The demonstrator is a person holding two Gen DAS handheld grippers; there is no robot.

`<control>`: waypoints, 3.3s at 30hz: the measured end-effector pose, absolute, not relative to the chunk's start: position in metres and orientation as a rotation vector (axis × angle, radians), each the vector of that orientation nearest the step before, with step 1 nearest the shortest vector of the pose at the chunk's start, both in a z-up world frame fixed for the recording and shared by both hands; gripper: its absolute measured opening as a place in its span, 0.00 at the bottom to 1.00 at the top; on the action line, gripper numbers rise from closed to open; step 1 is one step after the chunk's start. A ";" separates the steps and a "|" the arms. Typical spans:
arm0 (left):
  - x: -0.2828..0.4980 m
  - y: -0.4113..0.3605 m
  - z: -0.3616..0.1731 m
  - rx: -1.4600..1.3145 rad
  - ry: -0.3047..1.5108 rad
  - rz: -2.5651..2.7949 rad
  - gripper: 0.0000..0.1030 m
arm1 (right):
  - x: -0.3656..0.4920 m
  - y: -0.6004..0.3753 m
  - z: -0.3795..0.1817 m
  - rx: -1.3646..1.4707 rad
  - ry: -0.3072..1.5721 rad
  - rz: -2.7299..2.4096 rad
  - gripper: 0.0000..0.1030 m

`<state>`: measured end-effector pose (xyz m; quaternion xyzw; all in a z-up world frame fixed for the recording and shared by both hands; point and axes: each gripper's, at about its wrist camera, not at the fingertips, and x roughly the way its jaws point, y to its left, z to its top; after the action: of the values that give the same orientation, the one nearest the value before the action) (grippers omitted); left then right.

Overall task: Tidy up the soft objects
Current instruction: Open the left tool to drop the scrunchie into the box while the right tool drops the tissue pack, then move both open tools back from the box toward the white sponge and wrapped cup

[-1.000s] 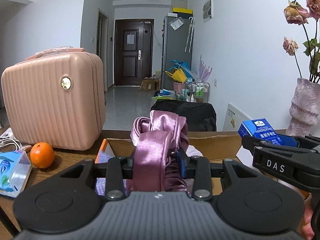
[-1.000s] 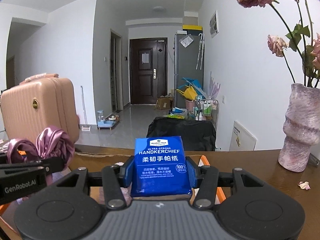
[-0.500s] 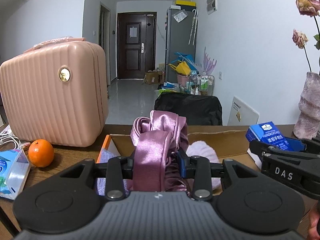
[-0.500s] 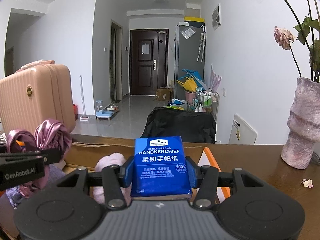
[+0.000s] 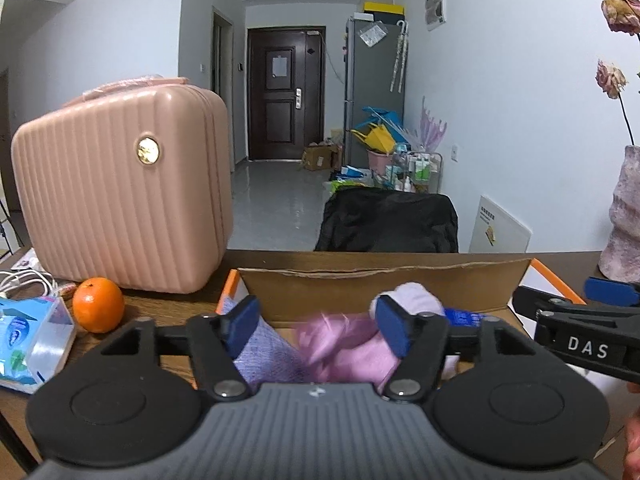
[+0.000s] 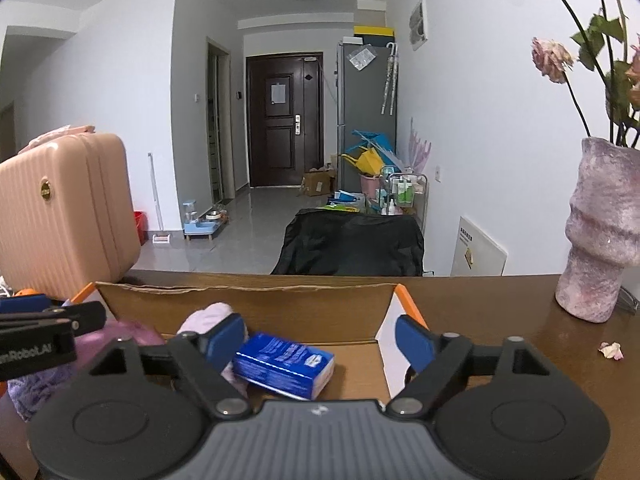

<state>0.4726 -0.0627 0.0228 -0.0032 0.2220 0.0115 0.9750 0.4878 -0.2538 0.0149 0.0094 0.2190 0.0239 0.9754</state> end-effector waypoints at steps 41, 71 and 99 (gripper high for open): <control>0.414 -0.041 0.033 -0.018 0.375 0.121 1.00 | 0.429 -0.266 0.028 0.029 0.378 0.011 1.00; 0.315 -0.026 0.024 0.040 0.357 0.059 1.00 | 0.319 -0.269 0.020 -0.063 0.323 0.029 1.00; 0.236 -0.028 0.004 0.039 0.440 -0.044 1.00 | 0.234 -0.285 -0.001 -0.018 0.369 0.046 1.00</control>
<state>0.2360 -0.0280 0.0042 0.0195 0.2183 -0.0216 0.9755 0.2338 -0.2846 -0.0010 -0.0089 0.1837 0.0228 0.9827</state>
